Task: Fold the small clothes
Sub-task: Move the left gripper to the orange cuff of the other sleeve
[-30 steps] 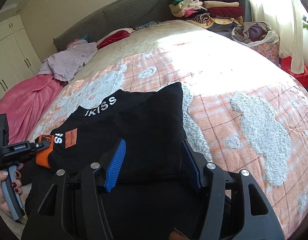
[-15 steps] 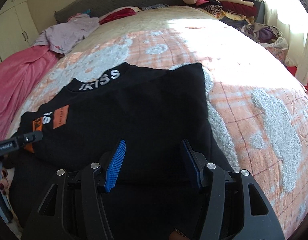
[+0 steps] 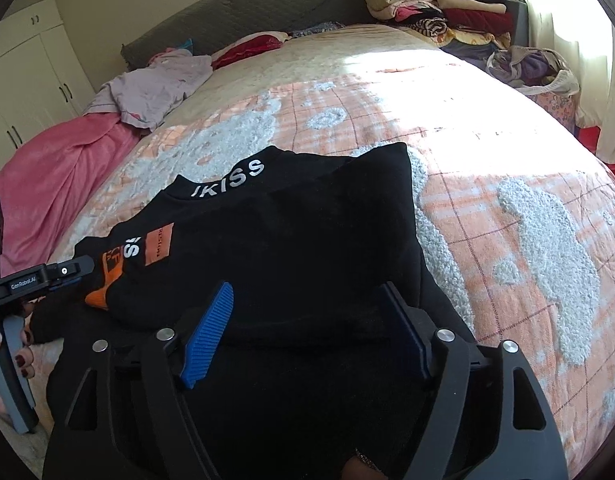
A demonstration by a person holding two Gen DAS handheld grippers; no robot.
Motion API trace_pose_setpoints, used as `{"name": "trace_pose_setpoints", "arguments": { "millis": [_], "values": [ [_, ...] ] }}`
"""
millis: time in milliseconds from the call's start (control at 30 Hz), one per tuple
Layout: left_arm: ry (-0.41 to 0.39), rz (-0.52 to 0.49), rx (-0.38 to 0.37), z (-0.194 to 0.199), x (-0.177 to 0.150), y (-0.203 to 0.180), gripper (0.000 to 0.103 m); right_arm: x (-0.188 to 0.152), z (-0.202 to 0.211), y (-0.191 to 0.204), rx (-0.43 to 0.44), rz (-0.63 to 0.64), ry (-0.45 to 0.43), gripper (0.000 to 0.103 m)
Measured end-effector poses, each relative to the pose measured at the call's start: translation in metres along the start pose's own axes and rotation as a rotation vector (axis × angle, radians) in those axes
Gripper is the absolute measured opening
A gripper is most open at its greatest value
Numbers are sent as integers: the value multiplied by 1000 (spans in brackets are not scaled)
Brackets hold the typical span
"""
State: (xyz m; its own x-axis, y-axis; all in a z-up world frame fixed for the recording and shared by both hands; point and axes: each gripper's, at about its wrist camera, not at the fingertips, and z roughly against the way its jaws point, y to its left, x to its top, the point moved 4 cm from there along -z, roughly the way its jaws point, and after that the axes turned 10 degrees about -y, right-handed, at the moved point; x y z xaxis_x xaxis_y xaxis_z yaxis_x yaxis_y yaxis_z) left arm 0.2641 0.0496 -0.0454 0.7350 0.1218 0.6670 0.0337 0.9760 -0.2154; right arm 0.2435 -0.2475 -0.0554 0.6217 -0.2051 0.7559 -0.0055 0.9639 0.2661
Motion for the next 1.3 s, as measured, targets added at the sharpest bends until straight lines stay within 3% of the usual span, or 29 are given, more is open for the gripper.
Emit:
{"name": "trace_pose_setpoints", "arguments": {
  "millis": [233, 333, 433, 667, 1033, 1300],
  "values": [
    [-62, 19, 69, 21, -6, 25, 76, 2, 13, 30, 43, 45, -42, 95],
    [-84, 46, 64, 31, -9, 36, 78, 2, 18, 47, 58, 90, -54, 96],
    [-134, 57, 102, 44, -9, 46, 85, 2, 23, 63, 75, 131, -72, 97],
    [-236, 90, 204, 72, -11, 76, 88, -2, 28, 97, 103, 209, -93, 98],
    [-287, 220, 343, 95, -30, 132, 93, -14, 22, 156, 180, 289, -83, 98],
    [-349, 440, 451, 117, -42, 190, 93, -16, 20, 201, 251, 350, -81, 98]
  ]
}}
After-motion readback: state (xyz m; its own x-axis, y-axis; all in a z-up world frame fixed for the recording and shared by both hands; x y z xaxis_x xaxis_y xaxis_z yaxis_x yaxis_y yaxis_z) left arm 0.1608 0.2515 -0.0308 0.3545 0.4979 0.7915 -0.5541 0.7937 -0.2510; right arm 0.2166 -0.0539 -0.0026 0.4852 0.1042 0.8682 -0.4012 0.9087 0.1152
